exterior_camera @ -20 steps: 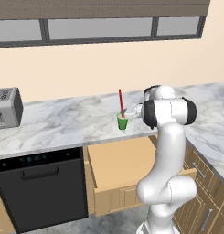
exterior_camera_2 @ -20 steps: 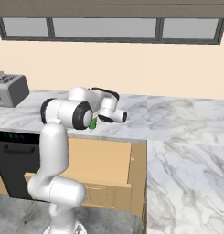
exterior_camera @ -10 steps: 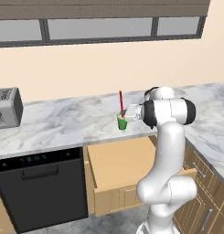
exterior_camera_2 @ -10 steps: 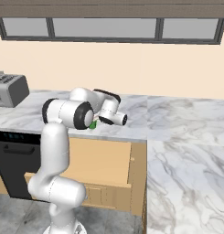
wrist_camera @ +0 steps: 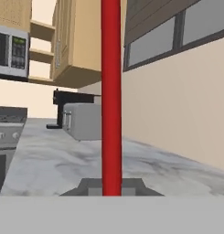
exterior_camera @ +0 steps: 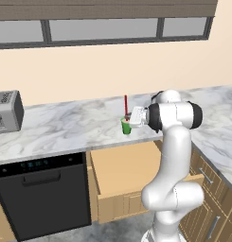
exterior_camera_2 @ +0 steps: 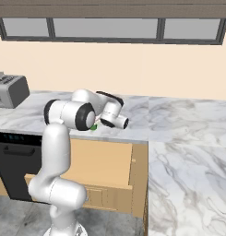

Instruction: Pick up the straw from the right drawer and put it inside the smoothie cup.

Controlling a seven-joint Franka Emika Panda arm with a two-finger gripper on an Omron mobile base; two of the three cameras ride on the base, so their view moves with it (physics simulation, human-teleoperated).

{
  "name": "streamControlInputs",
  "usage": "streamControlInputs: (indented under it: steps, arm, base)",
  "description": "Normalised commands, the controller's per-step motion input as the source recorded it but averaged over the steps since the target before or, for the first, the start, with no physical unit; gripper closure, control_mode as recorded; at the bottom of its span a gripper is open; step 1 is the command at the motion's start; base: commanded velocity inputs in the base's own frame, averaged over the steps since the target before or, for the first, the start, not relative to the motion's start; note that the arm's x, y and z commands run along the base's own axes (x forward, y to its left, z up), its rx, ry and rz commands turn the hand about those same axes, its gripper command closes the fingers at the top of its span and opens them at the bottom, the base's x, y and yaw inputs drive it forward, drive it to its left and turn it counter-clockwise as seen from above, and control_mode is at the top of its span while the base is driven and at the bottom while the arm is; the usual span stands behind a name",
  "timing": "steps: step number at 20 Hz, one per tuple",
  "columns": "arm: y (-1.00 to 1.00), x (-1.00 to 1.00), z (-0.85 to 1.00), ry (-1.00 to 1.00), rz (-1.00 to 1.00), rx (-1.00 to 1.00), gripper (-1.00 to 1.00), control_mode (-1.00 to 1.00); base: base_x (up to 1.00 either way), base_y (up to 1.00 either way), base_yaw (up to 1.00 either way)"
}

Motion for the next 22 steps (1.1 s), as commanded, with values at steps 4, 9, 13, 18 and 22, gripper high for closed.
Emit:
streamControlInputs:
  steps: [4, 9, 13, 18, 22]
  arm:
    - [0.0, 0.0, -0.03, -0.13, 0.01, 0.0, 1.0, -1.0]
    - [0.0, 0.0, -0.02, -0.12, 0.0, 0.0, -1.0, -1.0]
    - [0.0, 0.0, 0.0, -0.11, 0.0, 0.0, -1.0, -1.0]
    - [0.0, 0.01, 0.0, -0.11, 0.0, 0.0, -1.0, -1.0]
    - [0.0, 0.0, 0.0, -0.11, 0.0, 0.0, -1.0, -1.0]
  base:
    - [0.0, 0.0, 0.0]
    - [0.0, 0.0, 0.0]
    - [0.0, 0.0, 0.0]
    - [0.0, 0.0, 0.0]
    - [0.0, 0.0, 0.0]
